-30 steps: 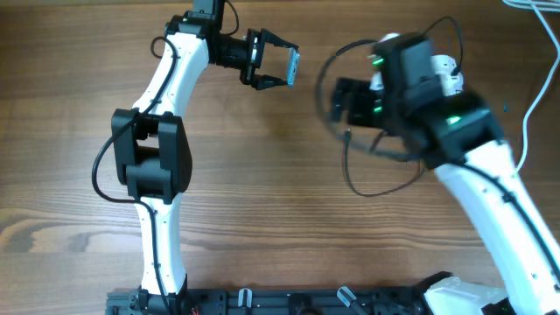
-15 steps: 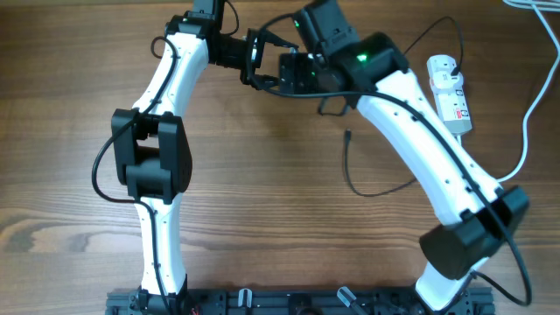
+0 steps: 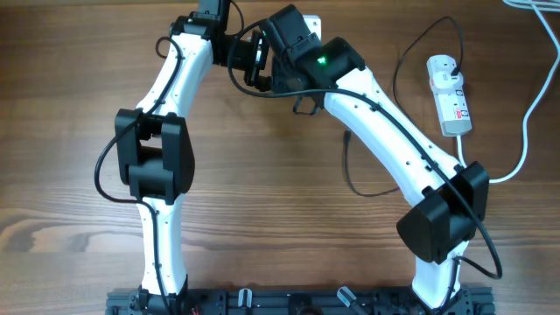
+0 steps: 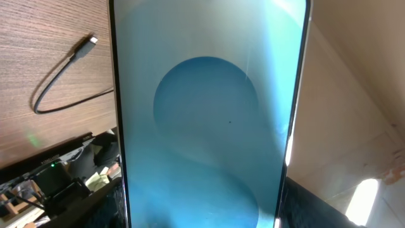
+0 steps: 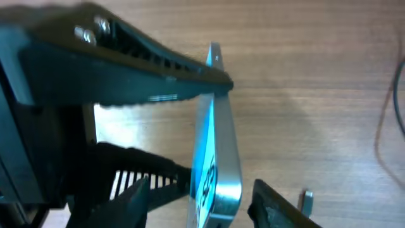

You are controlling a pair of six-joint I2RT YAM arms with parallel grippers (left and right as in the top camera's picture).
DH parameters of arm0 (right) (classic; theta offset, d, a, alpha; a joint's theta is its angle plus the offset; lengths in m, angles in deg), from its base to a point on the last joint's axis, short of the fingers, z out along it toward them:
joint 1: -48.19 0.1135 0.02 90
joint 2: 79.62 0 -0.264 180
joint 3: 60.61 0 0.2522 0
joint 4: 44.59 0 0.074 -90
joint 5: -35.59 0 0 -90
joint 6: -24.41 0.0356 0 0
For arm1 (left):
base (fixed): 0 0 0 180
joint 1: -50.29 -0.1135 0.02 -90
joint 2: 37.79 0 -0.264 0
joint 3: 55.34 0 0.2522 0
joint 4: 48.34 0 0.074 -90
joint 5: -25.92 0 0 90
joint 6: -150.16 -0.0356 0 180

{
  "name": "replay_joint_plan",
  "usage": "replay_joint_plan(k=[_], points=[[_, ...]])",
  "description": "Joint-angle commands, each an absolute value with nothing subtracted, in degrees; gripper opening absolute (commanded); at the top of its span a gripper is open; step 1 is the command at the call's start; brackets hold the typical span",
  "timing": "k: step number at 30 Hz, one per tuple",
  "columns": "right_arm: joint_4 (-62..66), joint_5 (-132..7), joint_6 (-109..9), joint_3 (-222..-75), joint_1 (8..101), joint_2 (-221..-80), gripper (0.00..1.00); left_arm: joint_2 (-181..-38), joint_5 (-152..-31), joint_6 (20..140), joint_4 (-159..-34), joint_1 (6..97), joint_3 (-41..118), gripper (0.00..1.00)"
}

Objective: Plug charger to phone and switch on socket

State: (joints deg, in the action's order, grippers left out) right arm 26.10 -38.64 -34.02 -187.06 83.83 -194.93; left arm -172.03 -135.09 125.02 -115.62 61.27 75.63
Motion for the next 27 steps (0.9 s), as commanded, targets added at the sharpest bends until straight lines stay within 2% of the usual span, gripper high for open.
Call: replay_joint_plan(k=[1,13,27], points=[[24.92,-35.12,-33.52,-188.33,83.96,-195.56,0.46,-169.03,-136.49,124.89,-115.43,61.32,75.76,0.70],[23.56,-34.49,-30.31,-188.28,83.96,-195.69,0.33,-169.03,-137.16,124.91,-115.45,61.32,75.76,0.71],[23.50,-33.05,-29.43,-188.26,83.96,-197.29,0.27,-169.03,-138.63,123.60,-115.45,61.32,75.76,0.70]])
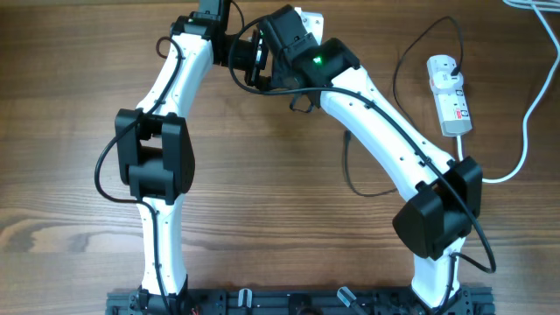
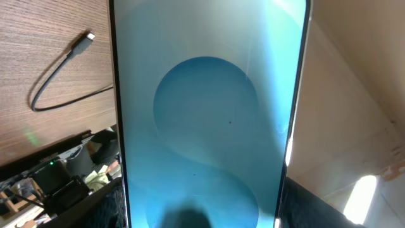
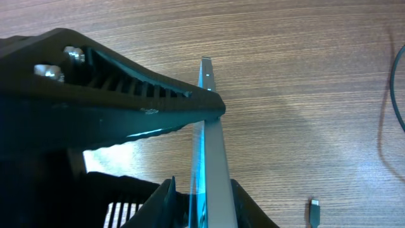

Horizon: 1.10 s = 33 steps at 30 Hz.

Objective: Plug charger to phone and switch on socket

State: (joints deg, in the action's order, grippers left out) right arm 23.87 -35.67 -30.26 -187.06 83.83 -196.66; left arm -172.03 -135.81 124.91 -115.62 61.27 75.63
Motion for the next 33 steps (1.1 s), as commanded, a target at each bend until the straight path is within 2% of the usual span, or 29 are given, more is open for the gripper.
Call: replay_joint_plan(k=[1,9,13,21,24,26,28,30,33], points=[[23.48,-32.98,-29.43,-188.26,83.96,-197.29,0.26,-169.03,-138.63,123.62,-115.47,61.32,75.76,0.70],[23.39,-33.49,-29.41,-188.28,83.96,-197.27,0.17,-169.03,-138.58,123.60,-115.43,61.32,75.76,0.71],[23.39,-33.46,-29.41,-188.28,83.96,-197.27,0.04,-169.03,-138.19,123.60,-115.45,61.32,75.76,0.71],[23.50,-33.31,-25.41,-188.33,83.87,-197.01,0.04,-169.03,-138.17,123.62,-115.43,61.32,75.76,0.73],[25.81,-30.43,-6.48,-188.33,81.95,-195.04,0.04,-169.03,-137.97,123.65,-115.12,61.25,75.76,0.77],[25.97,-31.15,-0.62,-188.33,80.61,-194.29,0.04,-169.03,-137.97,123.65,-113.24,61.27,75.76,0.80],[25.92,-33.66,7.33,-188.33,79.10,-193.81,0.04,-169.03,-137.97,123.65,-110.97,61.27,75.76,0.89],[25.81,-36.46,15.57,-188.33,78.23,-193.73,0.04,-169.03,-137.97,123.69,-110.46,61.27,75.76,0.95],[25.57,-39.69,28.49,-188.33,77.82,-193.73,0.04,-169.03,-137.91,123.93,-110.46,61.27,75.76,0.93]])
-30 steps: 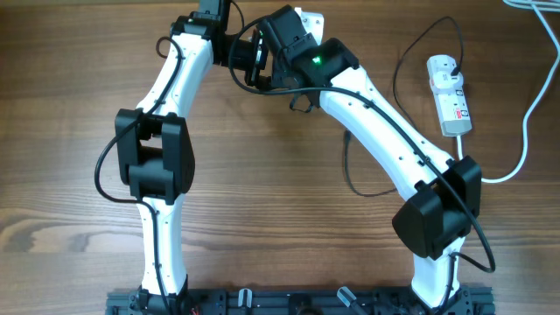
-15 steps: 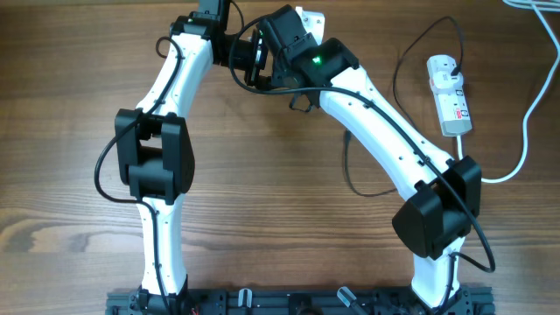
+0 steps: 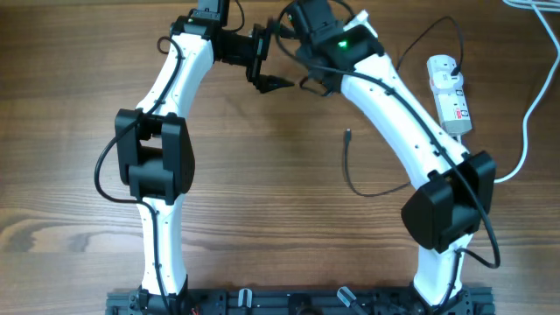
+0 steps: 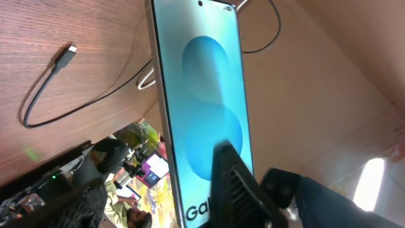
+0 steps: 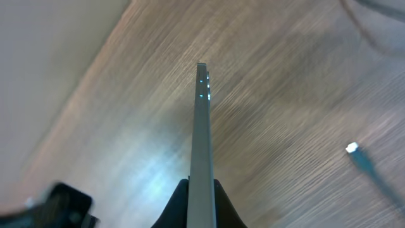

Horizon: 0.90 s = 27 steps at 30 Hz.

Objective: Plug charger to phone and switch on socket

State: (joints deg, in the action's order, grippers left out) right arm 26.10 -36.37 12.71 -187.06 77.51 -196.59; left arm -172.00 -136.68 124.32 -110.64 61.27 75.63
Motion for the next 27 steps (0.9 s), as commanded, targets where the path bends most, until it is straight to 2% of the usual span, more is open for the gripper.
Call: replay_joint_plan(k=[1,5,10,12,15,20,27], points=[[25.18,-40.85,30.50,-188.35,77.82,-193.70,0.05,-169.03,-137.47,125.31,-110.49,61.27,75.76,0.89],[25.07,-44.09,30.39,-188.33,77.82,-191.10,0.04,-169.03,-133.75,133.13,-110.40,61.17,75.76,0.82],[28.63,-42.01,30.52,-188.33,77.97,-183.54,0.04,-169.03,-134.30,134.64,-109.96,60.88,75.76,0.80],[29.57,-42.05,31.24,-188.33,77.97,-182.56,0.04,-169.03,-139.30,136.00,-107.86,60.95,75.76,0.78],[30.91,-42.45,38.92,-188.26,78.27,-182.73,0.04,-169.03,-146.17,138.99,-106.03,60.95,75.76,0.78],[31.23,-40.02,43.79,-188.26,80.77,-183.04,0.04,-169.03,-150.17,141.83,-105.98,60.95,75.76,0.76],[31.56,-34.77,48.79,-188.26,83.10,-184.24,0.04,-169.03,-153.45,143.36,-106.03,61.03,75.76,0.67]])
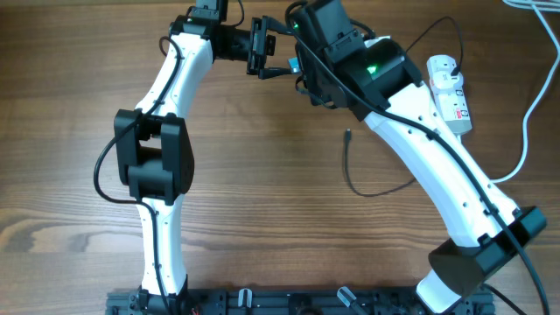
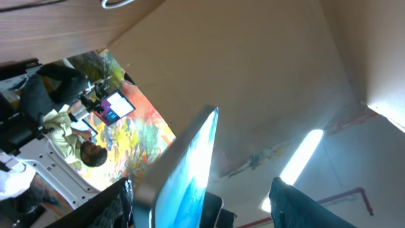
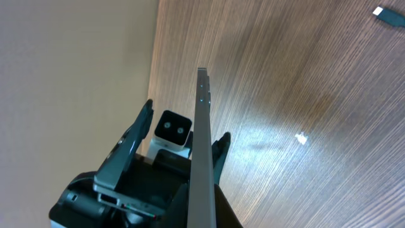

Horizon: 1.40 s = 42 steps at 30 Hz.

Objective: Plug charger to phone and switch on socket

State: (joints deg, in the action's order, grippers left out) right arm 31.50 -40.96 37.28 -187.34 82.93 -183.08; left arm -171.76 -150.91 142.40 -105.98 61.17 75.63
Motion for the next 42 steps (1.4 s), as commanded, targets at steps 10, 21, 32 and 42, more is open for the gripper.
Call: replay_joint_plan(k=[10,21,32,42], points=[[27.21,-34.69,53.12,-188.26,83.10,-188.04,0.04,-169.03,-153.45,144.67,-106.03,61.47,75.76,0.63],[25.29,-34.91,53.10,-188.26,83.10,-188.07,0.04,-169.03,-153.45,147.67,-106.01,61.43,75.76,0.34],[23.61,-40.33,53.10,-188.26,83.10,-188.07,0.04,-169.03,-153.45,147.67,-106.01,61.43,75.76,0.17],[23.63,-41.42,51.96,-188.26,83.10,-188.04,0.29,-169.03,-153.40,147.62,-106.01,61.43,75.76,0.04]])
